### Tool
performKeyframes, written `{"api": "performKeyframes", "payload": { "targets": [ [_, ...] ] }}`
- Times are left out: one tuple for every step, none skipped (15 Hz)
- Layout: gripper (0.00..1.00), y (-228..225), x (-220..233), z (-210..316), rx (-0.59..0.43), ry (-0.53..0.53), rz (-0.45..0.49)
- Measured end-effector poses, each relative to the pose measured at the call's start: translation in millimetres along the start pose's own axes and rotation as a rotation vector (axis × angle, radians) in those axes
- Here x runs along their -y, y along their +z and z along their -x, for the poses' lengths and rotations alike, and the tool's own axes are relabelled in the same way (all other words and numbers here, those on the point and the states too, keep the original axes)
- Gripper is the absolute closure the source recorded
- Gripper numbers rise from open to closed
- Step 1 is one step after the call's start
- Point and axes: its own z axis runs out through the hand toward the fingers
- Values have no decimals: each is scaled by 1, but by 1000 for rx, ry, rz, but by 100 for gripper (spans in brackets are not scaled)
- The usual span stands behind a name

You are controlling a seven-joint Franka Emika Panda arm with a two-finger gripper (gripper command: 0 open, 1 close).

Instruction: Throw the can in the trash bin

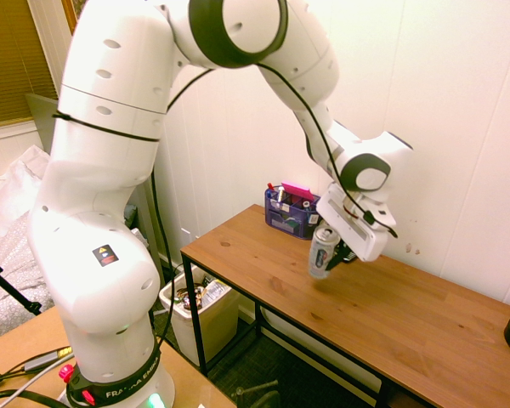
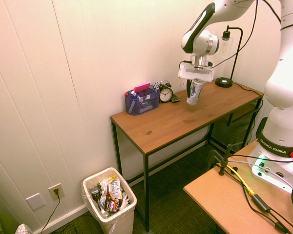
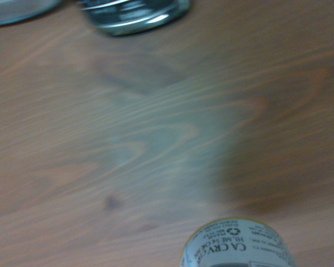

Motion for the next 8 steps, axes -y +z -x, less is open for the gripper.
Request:
{"api": "performKeyframes", "payload": {
  "targets": [
    [100,-19,14,36,-7,-51,-11],
    [100,-39,30,79,-21,-93,-19],
    [100,-58,46,129,-44,-130,-20],
    [100,-76,58,190,-72,-166,-16],
    [100,-90,68,253,-107,-199,-17],
    [100,-100,79,317,-142,-231,-19],
    [100,-103,92,376,-173,-262,-17],
    [100,-94,106,425,-200,-286,-6]
  ]
}}
